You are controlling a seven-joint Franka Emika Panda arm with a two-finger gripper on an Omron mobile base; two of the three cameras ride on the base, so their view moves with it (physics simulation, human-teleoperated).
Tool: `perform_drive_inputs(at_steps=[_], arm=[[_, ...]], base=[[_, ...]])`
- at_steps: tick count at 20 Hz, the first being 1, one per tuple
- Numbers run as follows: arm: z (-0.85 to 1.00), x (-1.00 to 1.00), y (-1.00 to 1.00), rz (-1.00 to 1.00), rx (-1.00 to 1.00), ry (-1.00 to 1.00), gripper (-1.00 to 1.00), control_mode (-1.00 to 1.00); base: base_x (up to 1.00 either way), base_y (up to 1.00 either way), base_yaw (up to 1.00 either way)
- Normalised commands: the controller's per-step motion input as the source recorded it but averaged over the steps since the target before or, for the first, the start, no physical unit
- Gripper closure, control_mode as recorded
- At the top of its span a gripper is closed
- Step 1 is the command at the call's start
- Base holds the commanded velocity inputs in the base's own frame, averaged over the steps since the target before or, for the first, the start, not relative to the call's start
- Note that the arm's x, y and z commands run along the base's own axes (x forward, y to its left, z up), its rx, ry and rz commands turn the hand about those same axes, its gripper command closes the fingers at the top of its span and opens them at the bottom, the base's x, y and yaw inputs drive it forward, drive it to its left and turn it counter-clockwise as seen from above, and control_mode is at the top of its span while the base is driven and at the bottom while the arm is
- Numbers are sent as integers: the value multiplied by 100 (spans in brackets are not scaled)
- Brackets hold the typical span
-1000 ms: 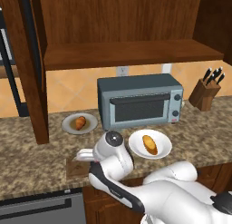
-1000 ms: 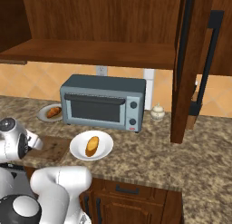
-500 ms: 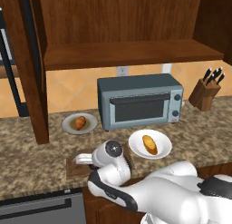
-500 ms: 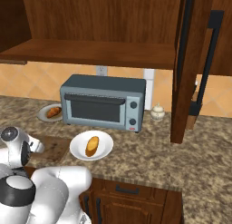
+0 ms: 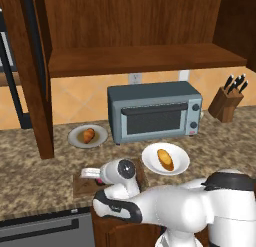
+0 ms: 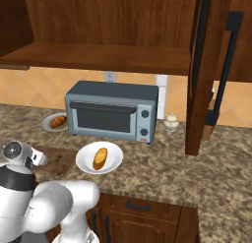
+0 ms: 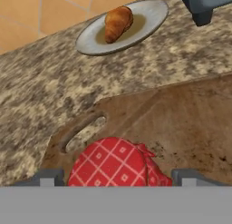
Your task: From the different types of pastries on the counter, select a croissant and place it on the cutting board. Then retrieve a jar of jam from the cabinet and place it alongside the croissant on the cutting board.
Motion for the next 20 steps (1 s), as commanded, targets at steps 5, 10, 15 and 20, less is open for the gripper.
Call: perform_drive_inputs(at_steps=[5, 10, 15, 20], arm=[[18, 1, 0, 0, 10, 0, -100, -100], [37, 8, 0, 0, 9, 0, -100, -100], [93, 14, 0, 0, 12, 0, -100, -100], [27, 29, 2, -2, 2, 21, -100, -100]], base=[[0, 0, 0], [0, 0, 0], [0, 0, 0], [0, 0, 0]])
